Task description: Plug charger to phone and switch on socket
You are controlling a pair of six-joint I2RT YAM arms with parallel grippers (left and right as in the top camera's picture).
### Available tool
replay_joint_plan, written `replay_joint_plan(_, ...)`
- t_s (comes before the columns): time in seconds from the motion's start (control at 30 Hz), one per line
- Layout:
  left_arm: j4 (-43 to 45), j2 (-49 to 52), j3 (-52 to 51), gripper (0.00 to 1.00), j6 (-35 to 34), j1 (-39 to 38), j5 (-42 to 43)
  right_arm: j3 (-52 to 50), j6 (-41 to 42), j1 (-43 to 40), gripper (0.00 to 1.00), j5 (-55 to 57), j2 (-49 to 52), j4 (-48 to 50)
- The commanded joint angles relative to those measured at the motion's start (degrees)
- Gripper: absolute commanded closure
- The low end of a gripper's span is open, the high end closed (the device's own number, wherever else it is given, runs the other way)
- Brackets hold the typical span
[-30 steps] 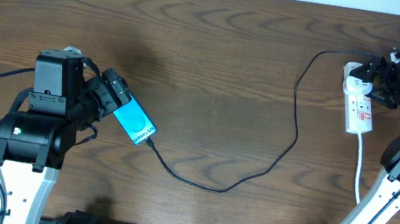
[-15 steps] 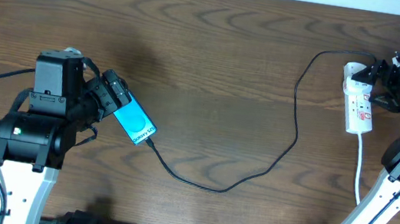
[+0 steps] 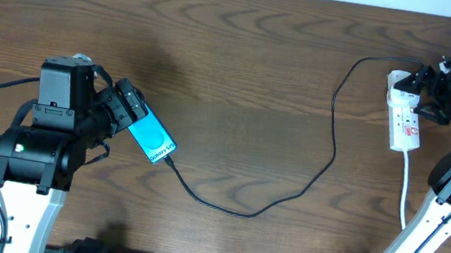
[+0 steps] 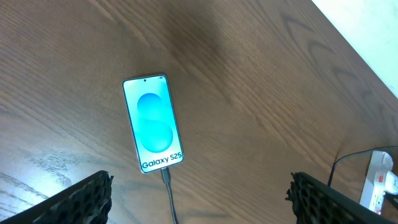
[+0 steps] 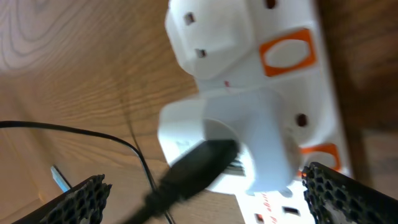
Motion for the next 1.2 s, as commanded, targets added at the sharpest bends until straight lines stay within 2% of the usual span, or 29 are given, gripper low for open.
replay_joint_plan(0.0,-0.2,-0.5,1.3,0.09,1.0,0.3,-0.5,1.1,-1.0,1.9,0.01,-0.4,0.6,0.3)
replay_joint_plan(0.6,-0.2,-0.5,1.3,0.09,1.0,0.3,-0.5,1.0,-0.6,1.9,0.01,1.6,0.6,-0.1)
replay_joint_plan(1.17,-0.2,-0.5,1.3,0.09,1.0,0.3,-0.5,-5.6,-1.0,1.9,0.01,1.7,0.6,2.9)
